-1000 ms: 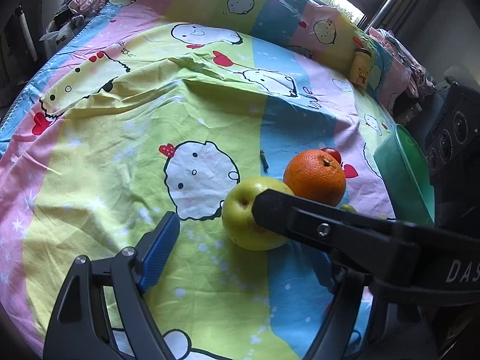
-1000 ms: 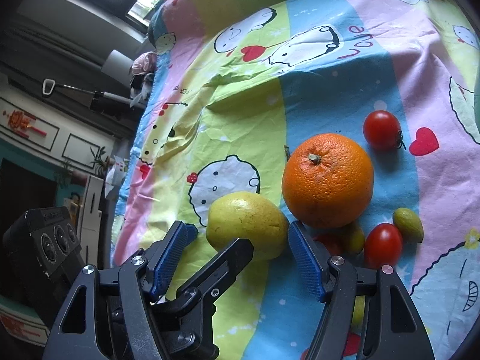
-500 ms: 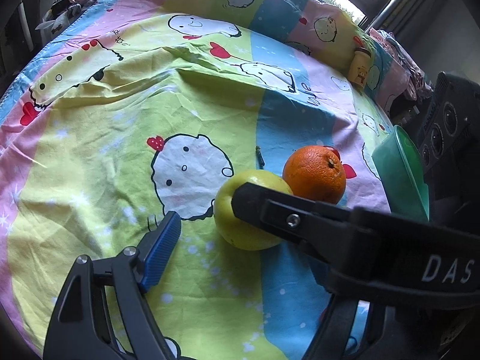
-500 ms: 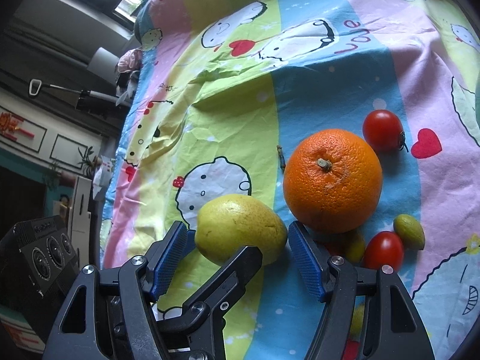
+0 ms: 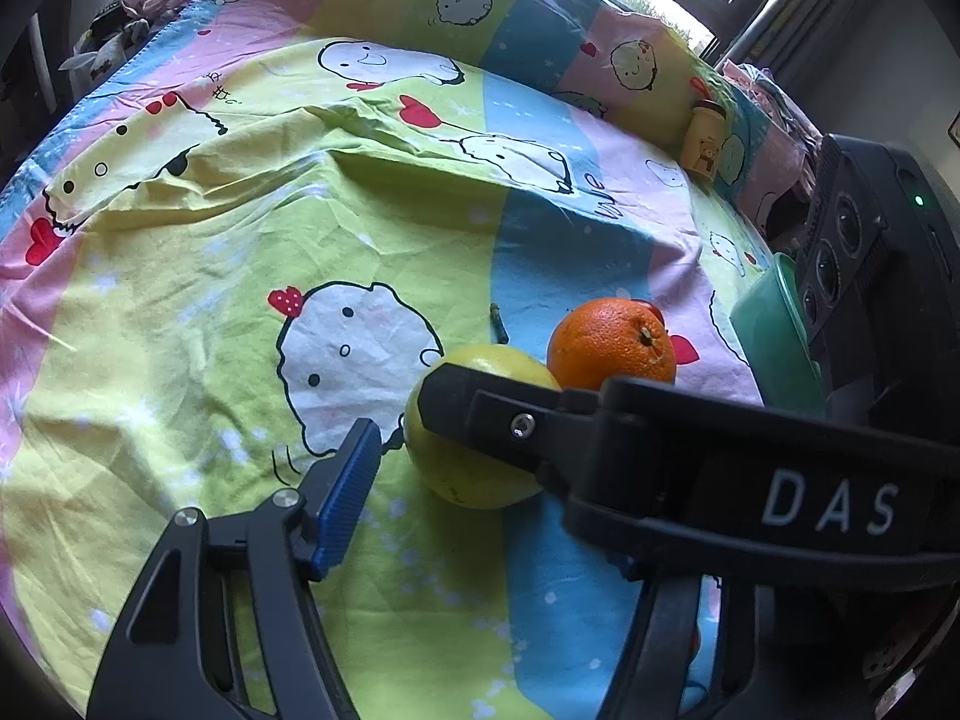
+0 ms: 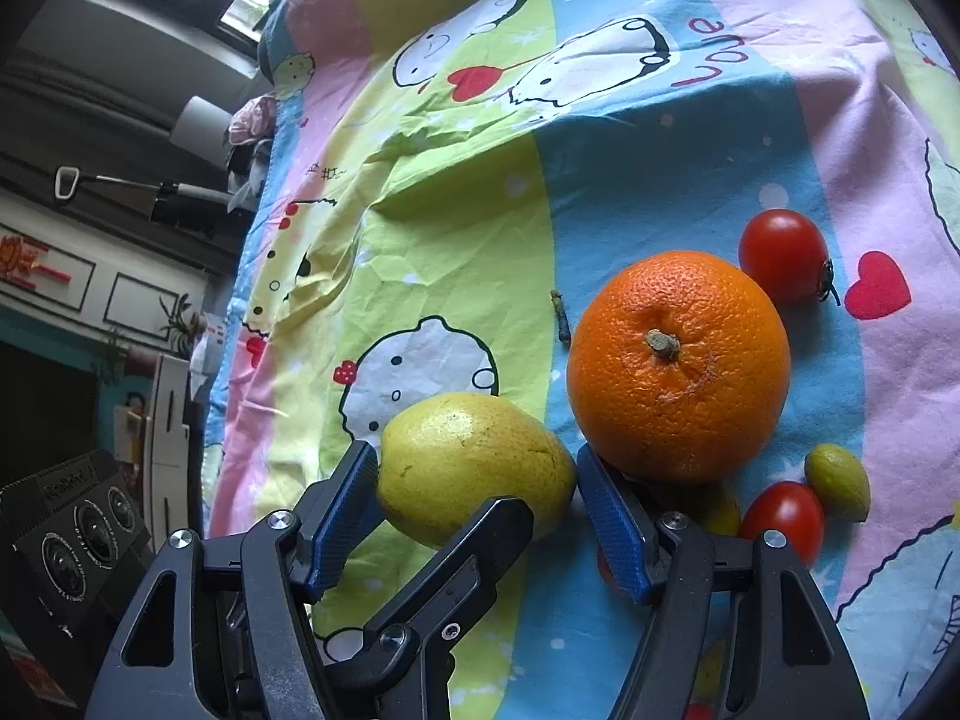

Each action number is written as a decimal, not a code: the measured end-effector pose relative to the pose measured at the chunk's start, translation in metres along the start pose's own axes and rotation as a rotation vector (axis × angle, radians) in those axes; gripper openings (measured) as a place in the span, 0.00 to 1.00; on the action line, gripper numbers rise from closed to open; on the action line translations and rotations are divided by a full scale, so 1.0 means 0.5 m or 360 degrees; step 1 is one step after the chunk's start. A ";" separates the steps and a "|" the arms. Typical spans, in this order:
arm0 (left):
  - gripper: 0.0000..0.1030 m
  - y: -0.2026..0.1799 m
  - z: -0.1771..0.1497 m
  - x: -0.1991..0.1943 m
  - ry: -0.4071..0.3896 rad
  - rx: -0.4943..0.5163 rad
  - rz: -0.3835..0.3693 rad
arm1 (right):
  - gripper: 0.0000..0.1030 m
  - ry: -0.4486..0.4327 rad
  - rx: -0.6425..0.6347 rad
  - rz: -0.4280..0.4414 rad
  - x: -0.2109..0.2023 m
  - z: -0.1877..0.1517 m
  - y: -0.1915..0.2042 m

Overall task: Organize fruits
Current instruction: 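Lower the right gripper around the green pear, then close the right gripper on the green pear and lift it, then carry the pear in the right gripper over the green basin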

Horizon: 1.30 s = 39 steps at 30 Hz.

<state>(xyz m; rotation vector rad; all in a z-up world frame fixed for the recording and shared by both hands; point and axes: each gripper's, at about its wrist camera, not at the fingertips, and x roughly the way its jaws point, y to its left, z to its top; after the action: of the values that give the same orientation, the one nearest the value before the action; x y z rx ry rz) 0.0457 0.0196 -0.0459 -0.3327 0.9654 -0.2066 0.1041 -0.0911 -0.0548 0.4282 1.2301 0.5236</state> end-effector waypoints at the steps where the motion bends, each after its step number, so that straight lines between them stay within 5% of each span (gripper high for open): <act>1: 0.56 -0.003 -0.001 -0.001 -0.0005 0.0012 -0.0005 | 0.69 -0.0002 -0.0010 -0.0001 0.000 0.000 0.001; 14: 0.54 -0.014 -0.007 -0.016 -0.0022 0.0043 0.0012 | 0.68 -0.0035 -0.0041 0.0018 -0.011 -0.010 0.003; 39: 0.54 -0.107 0.000 -0.101 -0.0241 0.0216 -0.0040 | 0.68 -0.0333 -0.0154 0.0037 -0.145 -0.034 0.033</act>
<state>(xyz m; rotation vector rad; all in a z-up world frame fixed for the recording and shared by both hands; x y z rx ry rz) 0.0163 -0.0142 0.0125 -0.2326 0.7937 -0.2649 0.0675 -0.1201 0.0057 0.4051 0.9961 0.5416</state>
